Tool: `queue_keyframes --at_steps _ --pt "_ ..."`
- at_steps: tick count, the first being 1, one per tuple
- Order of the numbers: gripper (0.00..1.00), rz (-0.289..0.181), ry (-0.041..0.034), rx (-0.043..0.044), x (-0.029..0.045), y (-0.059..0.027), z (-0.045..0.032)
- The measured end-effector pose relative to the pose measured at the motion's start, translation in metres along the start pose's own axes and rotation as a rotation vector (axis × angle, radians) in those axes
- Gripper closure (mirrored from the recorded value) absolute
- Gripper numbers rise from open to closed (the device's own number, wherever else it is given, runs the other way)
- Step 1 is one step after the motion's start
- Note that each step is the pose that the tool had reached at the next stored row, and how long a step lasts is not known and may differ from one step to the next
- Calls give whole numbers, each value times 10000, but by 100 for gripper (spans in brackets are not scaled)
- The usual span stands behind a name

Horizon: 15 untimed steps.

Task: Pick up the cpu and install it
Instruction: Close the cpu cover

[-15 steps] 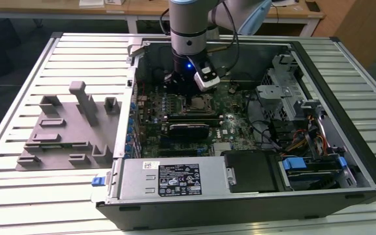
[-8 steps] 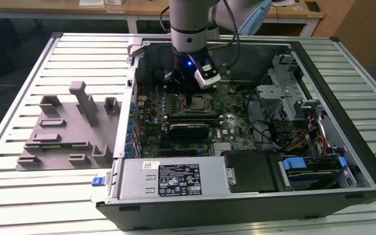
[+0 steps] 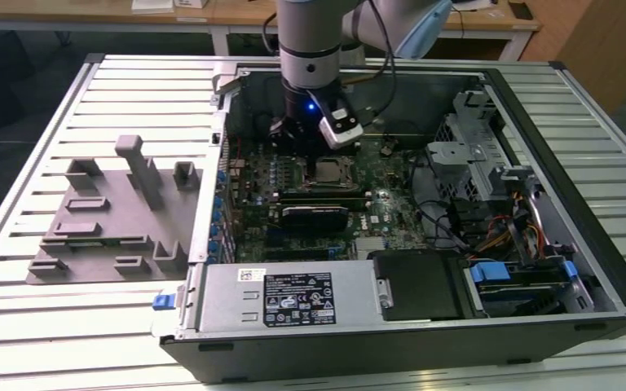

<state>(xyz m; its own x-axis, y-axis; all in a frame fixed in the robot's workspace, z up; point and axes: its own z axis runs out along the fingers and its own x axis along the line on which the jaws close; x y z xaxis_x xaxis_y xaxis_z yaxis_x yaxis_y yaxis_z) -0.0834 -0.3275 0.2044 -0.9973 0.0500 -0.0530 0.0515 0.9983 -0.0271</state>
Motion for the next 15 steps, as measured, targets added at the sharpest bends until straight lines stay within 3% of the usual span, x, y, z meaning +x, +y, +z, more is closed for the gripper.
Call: queue_keyframes --at_steps 6,15 --pt "89 -3 0 -1 42 -1 40" --pt "89 -5 0 0 24 1 53"
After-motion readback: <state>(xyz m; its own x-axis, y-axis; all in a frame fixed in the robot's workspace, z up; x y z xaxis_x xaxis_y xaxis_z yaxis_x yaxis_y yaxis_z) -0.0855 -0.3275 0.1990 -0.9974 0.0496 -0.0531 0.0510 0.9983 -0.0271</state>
